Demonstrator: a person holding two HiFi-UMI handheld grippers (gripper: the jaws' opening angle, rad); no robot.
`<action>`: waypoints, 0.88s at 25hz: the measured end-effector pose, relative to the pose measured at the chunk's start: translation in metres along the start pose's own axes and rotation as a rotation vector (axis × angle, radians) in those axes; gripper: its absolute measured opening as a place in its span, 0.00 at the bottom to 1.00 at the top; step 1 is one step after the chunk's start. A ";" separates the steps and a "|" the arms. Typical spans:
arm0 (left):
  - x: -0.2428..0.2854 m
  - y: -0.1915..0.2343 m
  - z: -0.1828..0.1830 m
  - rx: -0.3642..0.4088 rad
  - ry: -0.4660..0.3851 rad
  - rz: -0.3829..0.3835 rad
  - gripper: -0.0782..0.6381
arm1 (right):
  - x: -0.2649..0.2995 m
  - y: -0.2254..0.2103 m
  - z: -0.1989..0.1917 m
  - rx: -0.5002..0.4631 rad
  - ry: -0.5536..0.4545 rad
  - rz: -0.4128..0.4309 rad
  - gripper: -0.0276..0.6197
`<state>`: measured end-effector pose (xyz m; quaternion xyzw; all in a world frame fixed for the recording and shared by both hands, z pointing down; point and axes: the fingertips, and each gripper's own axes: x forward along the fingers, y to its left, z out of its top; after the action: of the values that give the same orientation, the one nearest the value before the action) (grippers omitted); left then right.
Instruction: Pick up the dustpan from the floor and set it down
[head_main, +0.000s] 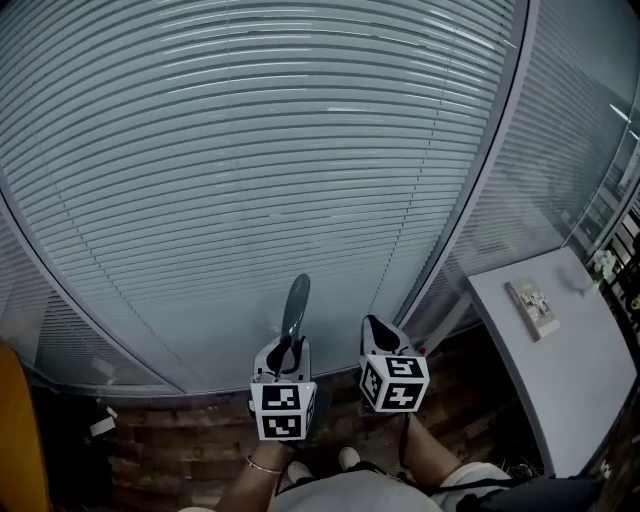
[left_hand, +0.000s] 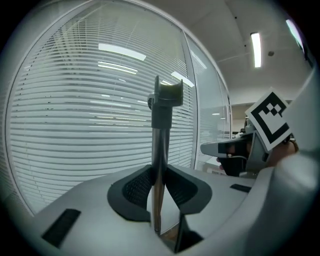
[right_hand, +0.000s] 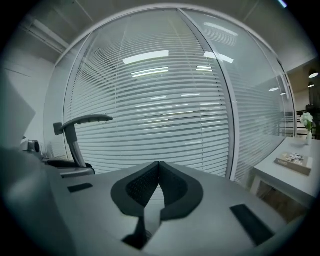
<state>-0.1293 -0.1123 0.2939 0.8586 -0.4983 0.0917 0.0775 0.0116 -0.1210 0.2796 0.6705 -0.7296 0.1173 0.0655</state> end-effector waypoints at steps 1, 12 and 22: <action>0.001 -0.006 -0.003 0.003 0.006 -0.017 0.24 | -0.005 -0.006 -0.005 0.005 0.006 -0.016 0.09; 0.019 -0.070 -0.018 0.030 0.028 -0.103 0.24 | -0.041 -0.079 -0.031 0.067 0.006 -0.115 0.09; 0.027 -0.121 -0.020 0.058 0.062 -0.031 0.24 | -0.060 -0.134 -0.030 0.097 0.028 -0.074 0.09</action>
<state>-0.0129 -0.0714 0.3145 0.8649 -0.4794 0.1316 0.0696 0.1488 -0.0655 0.3050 0.6979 -0.6967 0.1595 0.0472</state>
